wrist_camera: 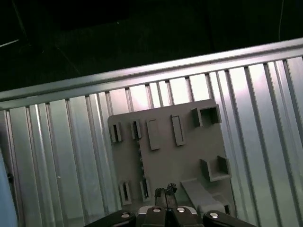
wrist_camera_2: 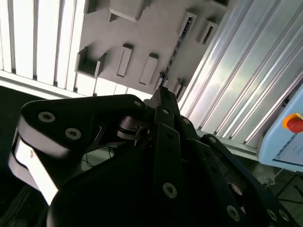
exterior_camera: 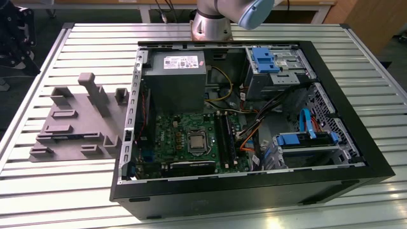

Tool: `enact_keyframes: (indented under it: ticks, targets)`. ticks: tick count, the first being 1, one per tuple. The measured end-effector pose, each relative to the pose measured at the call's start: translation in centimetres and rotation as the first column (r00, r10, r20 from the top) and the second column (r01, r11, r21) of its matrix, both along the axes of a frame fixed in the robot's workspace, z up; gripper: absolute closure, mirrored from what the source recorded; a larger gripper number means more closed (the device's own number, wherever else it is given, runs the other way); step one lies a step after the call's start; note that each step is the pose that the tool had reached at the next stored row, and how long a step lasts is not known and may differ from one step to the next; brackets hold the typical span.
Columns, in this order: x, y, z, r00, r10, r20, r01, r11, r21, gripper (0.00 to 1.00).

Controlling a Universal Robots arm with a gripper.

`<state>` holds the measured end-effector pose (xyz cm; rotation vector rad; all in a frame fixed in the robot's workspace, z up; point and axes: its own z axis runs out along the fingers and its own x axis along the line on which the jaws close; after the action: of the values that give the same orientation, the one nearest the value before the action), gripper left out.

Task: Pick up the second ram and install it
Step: 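Pick up the second ram and move it above second insertion slot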

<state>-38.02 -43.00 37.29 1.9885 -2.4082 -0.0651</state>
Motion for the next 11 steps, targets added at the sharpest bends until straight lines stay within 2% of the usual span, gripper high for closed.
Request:
enact_keyframes:
  ticks: [5,9,11]
  targets:
    - [-0.03,0.00,-0.70,0.9988,0.049,0.0003,-0.049,0.9988,0.0000,0.89]
    - [-0.03,0.00,-1.23,0.9925,0.122,0.0004,-0.122,0.9925,0.0000,0.89]
    - [-0.04,-0.03,-1.45,0.9894,0.145,0.0004,-0.145,0.9894,0.0001,0.89]
